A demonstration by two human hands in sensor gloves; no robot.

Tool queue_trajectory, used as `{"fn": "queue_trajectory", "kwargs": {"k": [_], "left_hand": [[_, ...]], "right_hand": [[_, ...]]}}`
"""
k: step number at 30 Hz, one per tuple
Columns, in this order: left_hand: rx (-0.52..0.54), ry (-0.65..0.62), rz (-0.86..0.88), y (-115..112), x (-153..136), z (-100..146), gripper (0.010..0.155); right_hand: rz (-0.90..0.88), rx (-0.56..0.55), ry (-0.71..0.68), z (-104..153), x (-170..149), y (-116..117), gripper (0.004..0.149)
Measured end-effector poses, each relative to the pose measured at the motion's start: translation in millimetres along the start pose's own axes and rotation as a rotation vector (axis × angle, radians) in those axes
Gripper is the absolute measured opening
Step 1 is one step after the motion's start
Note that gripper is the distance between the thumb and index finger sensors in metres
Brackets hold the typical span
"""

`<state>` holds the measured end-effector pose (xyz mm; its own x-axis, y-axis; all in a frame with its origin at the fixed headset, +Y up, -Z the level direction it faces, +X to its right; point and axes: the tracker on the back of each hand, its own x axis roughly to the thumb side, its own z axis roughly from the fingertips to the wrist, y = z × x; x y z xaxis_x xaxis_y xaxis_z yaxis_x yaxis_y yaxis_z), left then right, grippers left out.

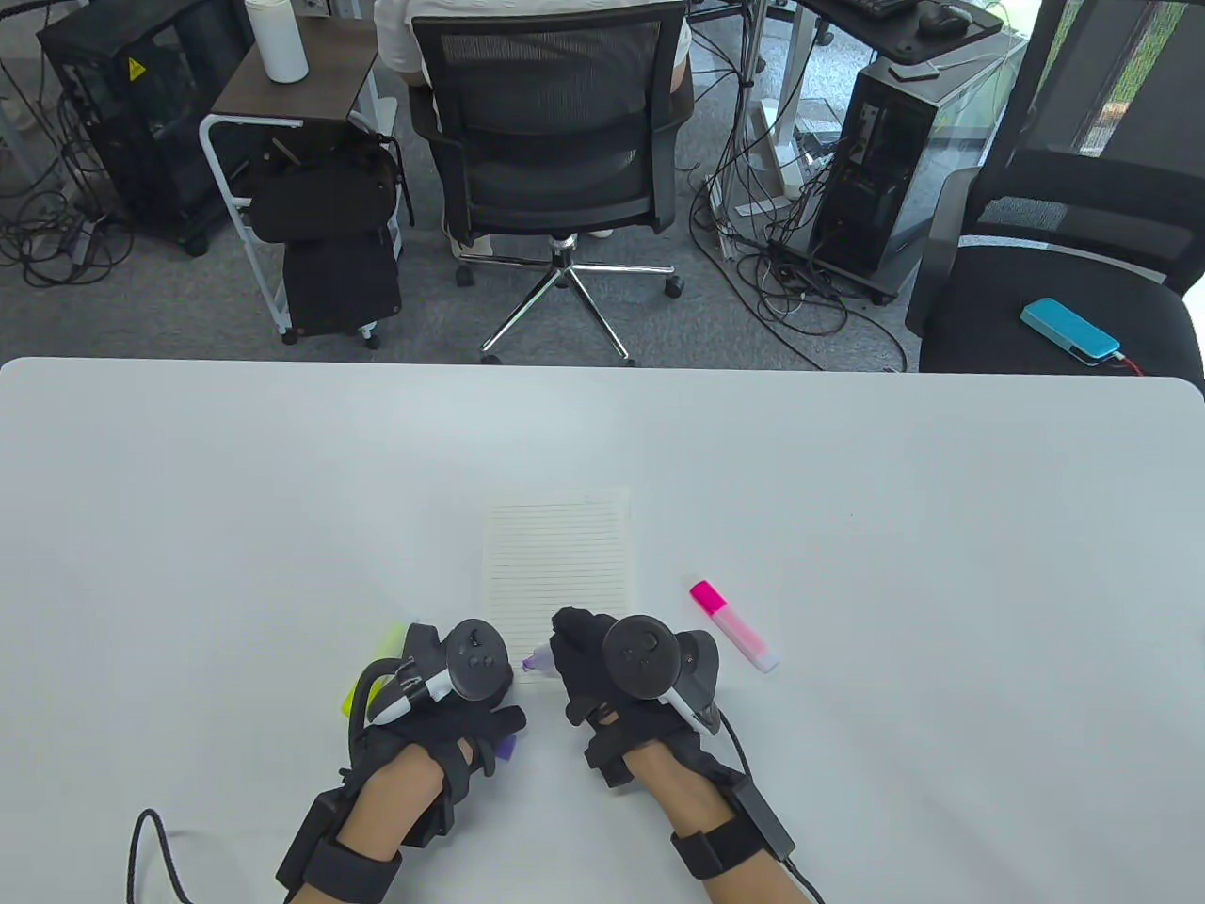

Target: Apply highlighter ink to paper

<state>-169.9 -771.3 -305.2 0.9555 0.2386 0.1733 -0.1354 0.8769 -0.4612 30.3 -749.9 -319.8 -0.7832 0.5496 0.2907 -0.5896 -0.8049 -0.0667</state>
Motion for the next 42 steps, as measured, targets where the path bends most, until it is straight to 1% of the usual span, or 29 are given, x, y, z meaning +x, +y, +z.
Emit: {"fn": "queue_trajectory", "kwargs": {"k": [4,10,13,17,23,28,32,37,42], "left_hand": [[-0.001,0.0,0.001,0.0,0.1,-0.1,0.066],[0.0,0.0,0.0,0.0,0.1,0.1,0.066],[-0.001,0.0,0.0,0.1,0.1,0.0,0.066],[-0.001,0.0,-0.001,0.1,0.0,0.0,0.066],[-0.002,-0.001,0.0,0.1,0.0,0.0,0.066],[-0.001,-0.001,0.0,0.0,0.0,0.0,0.066],[-0.002,-0.002,0.0,0.0,0.0,-0.1,0.066],[-0.002,-0.002,-0.002,0.1,0.1,0.0,0.066],[-0.003,-0.002,0.0,0.1,0.0,-0.1,0.066]], "right_hand": [[-0.005,0.022,0.004,-0.2,0.6,-2.6,0.033],[0.004,0.002,-0.004,1.0,0.7,0.9,0.034],[0.0,0.023,0.001,0.2,1.1,-1.6,0.032],[0.004,-0.002,-0.002,0.6,-1.0,-0.1,0.034],[0.012,0.016,-0.004,0.3,0.0,-3.1,0.033],[0.018,-0.006,-0.005,0.7,-2.0,-0.6,0.034],[0.015,0.017,-0.002,0.1,-1.5,-3.1,0.033],[0.018,-0.007,-0.005,0.6,-2.7,-0.4,0.034],[0.012,0.02,0.002,-0.4,-3.1,-2.7,0.033]]}}
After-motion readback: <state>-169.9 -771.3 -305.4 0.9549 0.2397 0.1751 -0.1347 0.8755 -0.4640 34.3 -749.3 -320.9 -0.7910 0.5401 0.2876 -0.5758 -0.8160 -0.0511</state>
